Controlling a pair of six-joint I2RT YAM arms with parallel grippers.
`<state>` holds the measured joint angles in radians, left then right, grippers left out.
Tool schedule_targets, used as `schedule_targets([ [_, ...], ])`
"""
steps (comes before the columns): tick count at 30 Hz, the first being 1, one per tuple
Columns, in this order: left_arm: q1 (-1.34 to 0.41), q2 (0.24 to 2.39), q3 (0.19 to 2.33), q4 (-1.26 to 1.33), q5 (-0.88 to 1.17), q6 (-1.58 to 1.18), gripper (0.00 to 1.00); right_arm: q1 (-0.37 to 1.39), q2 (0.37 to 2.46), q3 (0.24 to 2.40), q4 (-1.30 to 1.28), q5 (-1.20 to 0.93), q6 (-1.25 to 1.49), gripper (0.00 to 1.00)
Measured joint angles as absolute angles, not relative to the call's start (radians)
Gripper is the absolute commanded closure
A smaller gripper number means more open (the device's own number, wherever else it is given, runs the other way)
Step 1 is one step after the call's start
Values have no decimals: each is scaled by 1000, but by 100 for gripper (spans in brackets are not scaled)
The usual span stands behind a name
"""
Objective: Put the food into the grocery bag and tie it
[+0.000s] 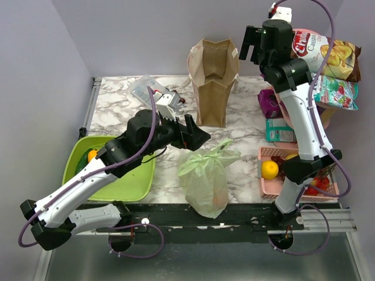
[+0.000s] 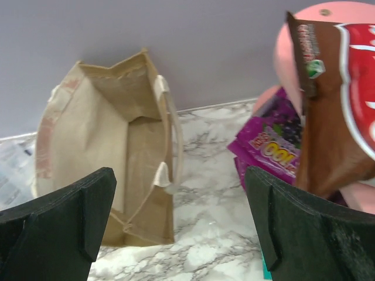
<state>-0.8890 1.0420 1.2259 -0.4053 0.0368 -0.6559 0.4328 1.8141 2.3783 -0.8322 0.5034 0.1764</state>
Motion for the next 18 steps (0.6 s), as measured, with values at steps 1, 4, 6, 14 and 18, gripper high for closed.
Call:
schedule_targets([
  [1,-889,1039,1222,-405,37,-655,2,418,1812,2374,-843,522,184,0],
  [4,-889,1036,1218,-405,37,-652,2,418,1786,2357,-858,566,203,0],
  [6,-889,1036,1218,-405,37,-651,1,418,1758,2341,-867,576,219,0],
  [14,-889,1040,1206,-400,38,-652,1,396,1687,2334,-888,661,255,0],
  [18,-889,1040,1192,-398,38,-652,2,389,1662,2288,-891,706,255,0],
])
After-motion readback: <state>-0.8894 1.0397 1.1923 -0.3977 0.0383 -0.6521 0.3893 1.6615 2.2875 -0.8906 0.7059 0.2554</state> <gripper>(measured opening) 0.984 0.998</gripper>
